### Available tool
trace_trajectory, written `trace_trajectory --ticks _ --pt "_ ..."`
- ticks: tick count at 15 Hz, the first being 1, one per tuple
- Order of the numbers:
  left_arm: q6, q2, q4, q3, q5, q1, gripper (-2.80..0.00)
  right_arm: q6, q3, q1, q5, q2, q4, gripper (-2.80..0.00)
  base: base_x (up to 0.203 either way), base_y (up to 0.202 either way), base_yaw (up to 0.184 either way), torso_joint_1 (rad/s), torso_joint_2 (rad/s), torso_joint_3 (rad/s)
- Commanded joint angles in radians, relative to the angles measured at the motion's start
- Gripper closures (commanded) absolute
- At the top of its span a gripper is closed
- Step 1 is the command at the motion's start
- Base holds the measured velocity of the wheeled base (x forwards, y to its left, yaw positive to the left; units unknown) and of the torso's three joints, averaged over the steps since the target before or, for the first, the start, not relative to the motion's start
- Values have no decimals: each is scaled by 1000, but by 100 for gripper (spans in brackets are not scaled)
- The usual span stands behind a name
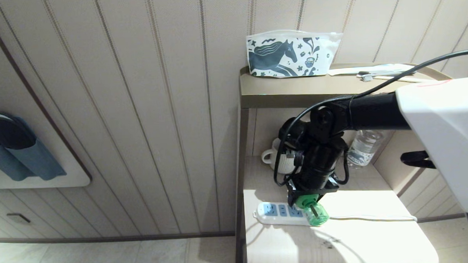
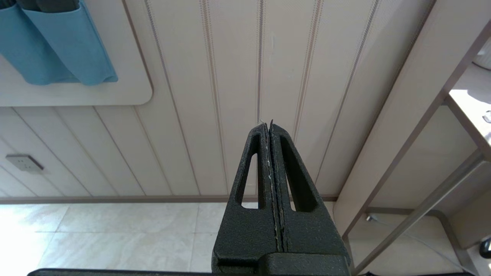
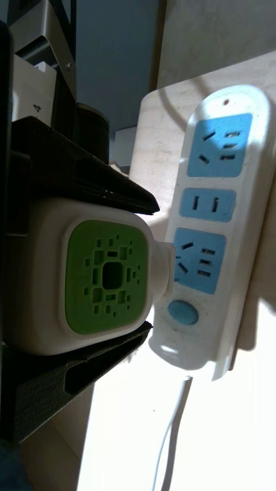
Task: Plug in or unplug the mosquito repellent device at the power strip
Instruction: Insert the plug into the socket
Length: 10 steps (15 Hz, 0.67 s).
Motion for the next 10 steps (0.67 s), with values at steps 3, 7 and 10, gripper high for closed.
trace_trajectory --ticks 3,7,10 --pt "0 1 0 0 0 -1 0 2 0 2 1 25 -3 0 0 0 0 0 0 0" --pt "0 1 0 0 0 1 0 2 -9 2 1 38 -18 0 0 0 0 0 0 0" --pt "0 1 0 0 0 0 0 2 -24 2 1 46 -18 0 0 0 0 0 0 0"
